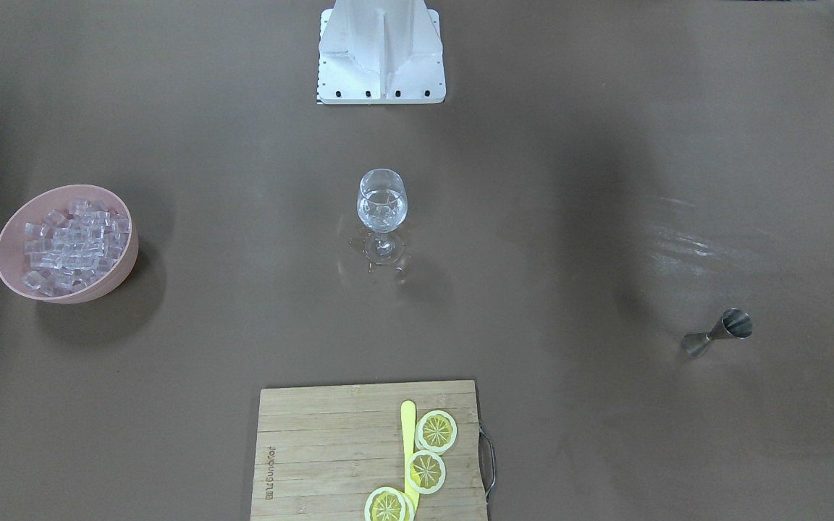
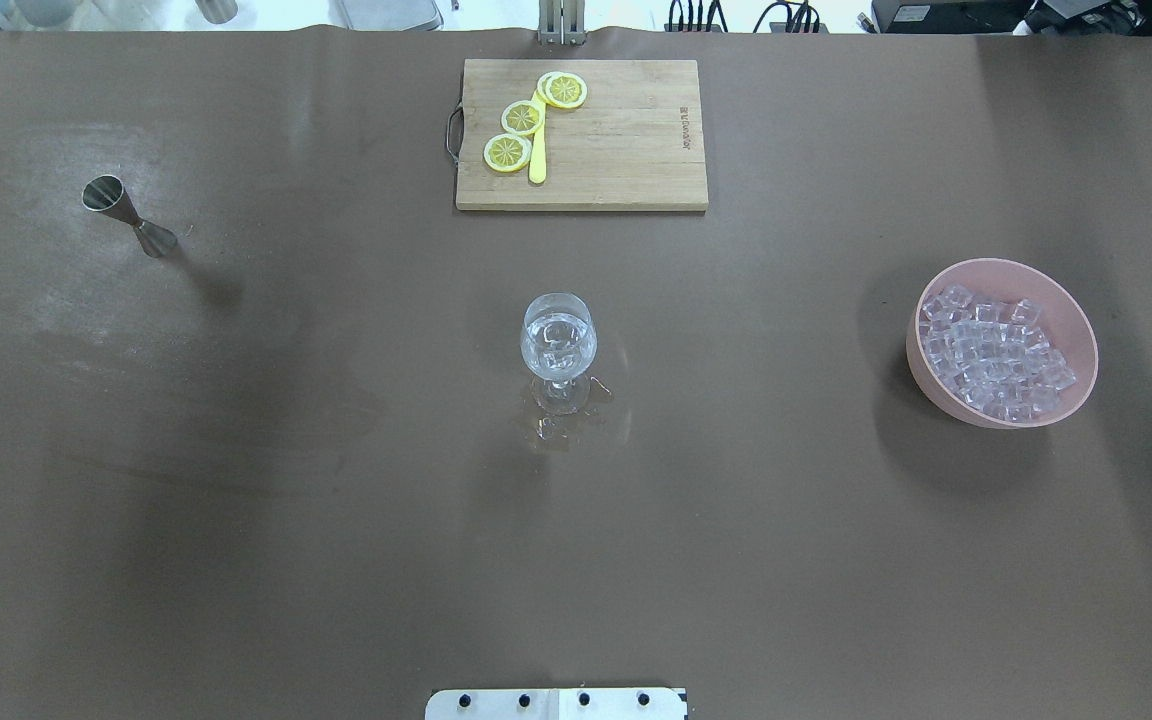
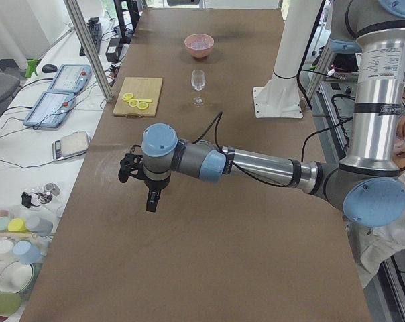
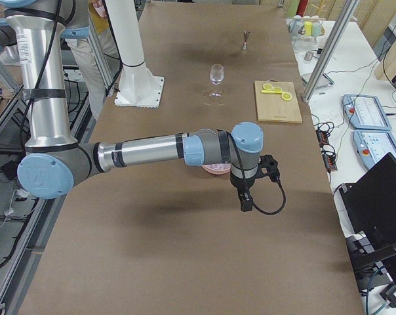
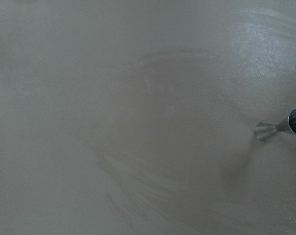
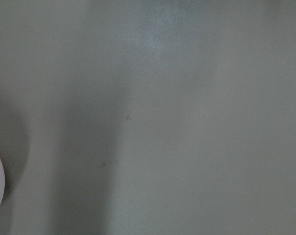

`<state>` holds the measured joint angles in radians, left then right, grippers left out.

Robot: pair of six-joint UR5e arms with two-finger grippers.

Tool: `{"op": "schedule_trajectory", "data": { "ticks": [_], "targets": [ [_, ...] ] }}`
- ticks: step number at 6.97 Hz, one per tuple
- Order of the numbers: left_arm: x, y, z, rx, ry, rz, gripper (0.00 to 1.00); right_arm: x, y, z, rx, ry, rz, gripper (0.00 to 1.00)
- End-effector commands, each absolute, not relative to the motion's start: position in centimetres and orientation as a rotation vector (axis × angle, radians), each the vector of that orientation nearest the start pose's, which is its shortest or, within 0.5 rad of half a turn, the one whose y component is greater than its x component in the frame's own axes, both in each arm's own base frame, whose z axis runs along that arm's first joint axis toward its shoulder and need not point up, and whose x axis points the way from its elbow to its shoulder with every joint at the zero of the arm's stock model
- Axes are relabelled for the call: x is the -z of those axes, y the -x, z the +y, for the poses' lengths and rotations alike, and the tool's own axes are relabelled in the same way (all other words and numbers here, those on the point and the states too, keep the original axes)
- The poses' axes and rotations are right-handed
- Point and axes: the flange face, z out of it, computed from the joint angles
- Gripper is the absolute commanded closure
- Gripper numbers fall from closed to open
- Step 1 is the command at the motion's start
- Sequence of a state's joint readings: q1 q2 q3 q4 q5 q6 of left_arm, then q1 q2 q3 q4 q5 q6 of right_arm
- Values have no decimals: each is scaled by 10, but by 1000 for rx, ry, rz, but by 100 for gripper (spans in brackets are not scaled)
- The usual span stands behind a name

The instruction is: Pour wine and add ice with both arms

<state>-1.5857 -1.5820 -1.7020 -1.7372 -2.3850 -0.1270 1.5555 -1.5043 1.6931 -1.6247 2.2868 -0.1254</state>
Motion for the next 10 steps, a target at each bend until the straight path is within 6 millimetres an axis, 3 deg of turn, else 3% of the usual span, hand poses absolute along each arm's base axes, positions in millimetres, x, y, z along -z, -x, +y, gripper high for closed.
{"op": "schedule_trajectory", "data": {
  "ticks": [1, 5, 7, 8, 10],
  "targets": [
    [-595, 70, -487, -50, -331, 789, 2, -555, -59, -537, 196, -200, -704, 0],
    [-599, 70, -482, -34, -318, 798, 2, -558, -47, -540, 215, -183, -700, 0],
    [-607, 72, -472, -29, -311, 791, 2, -570, -26, -544, 248, -154, -681, 0],
    [-621, 72, -464, -25, -290, 793, 2, -576, -25, -550, 244, -139, -682, 0],
    [-621, 71, -465, -22, -286, 797, 2, -563, -30, -547, 241, -160, -688, 0]
  ]
}}
